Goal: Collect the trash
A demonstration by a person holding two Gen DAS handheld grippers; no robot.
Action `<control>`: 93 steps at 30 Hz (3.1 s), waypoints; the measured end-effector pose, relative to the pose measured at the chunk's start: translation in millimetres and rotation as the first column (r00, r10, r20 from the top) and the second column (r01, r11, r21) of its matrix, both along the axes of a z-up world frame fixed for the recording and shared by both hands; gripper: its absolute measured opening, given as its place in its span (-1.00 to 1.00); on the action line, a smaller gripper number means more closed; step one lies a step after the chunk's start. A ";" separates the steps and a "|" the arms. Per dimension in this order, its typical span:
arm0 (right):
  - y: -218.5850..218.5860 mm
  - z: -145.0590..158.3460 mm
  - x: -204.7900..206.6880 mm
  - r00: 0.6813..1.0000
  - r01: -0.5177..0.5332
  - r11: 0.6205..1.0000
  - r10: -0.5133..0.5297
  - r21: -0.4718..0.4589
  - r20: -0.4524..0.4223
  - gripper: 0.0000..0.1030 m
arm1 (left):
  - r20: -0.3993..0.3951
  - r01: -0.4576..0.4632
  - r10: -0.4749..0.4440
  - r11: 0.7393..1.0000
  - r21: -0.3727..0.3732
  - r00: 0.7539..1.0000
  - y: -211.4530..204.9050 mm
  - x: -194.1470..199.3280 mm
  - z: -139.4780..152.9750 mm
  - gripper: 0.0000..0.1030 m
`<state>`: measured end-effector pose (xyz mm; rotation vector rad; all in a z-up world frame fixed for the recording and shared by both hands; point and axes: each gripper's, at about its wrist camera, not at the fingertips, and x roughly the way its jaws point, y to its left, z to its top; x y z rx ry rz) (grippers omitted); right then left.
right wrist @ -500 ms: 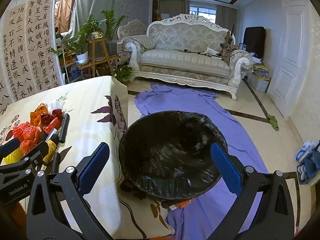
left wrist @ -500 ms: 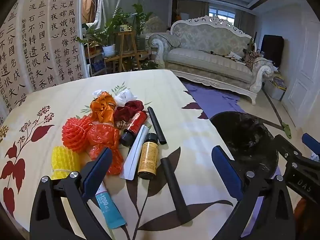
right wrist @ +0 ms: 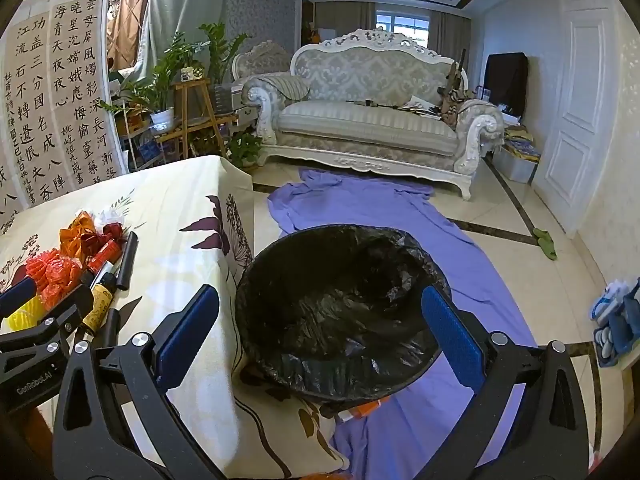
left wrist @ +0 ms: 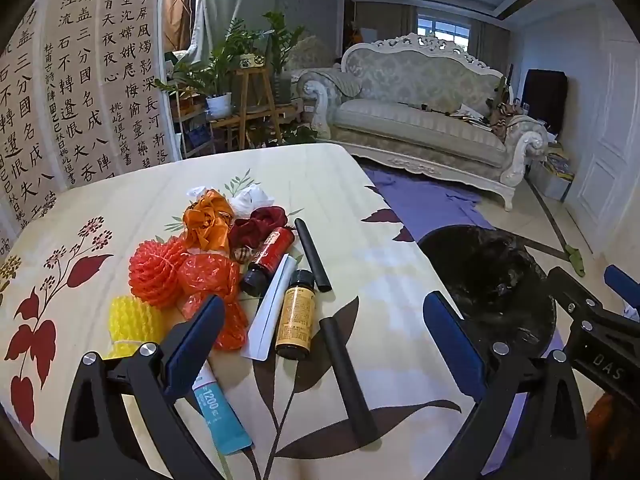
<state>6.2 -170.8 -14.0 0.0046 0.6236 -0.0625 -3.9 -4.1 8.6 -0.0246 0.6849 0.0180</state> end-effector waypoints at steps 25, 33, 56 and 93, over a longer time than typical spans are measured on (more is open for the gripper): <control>-0.3 -0.6 -3.3 1.000 0.000 1.000 0.000 -0.007 -0.009 0.92 | -0.001 -0.001 0.001 1.000 0.005 1.000 1.0 0.1 -1.2 0.88; 0.0 -1.2 -3.0 1.000 0.000 1.000 0.000 -0.008 -0.009 0.92 | -0.004 0.001 -0.001 1.000 0.005 1.000 0.4 0.3 -1.3 0.88; -0.7 -3.6 -3.1 1.000 0.002 1.000 -0.003 -0.009 -0.013 0.92 | -0.008 0.000 0.000 1.000 0.008 1.000 -0.4 -0.2 -3.2 0.88; 2.3 -20.0 -11.7 0.999 -0.031 0.999 0.032 0.012 -0.042 0.91 | -0.023 0.003 -0.003 1.000 0.001 1.000 9.0 -6.9 -14.2 0.87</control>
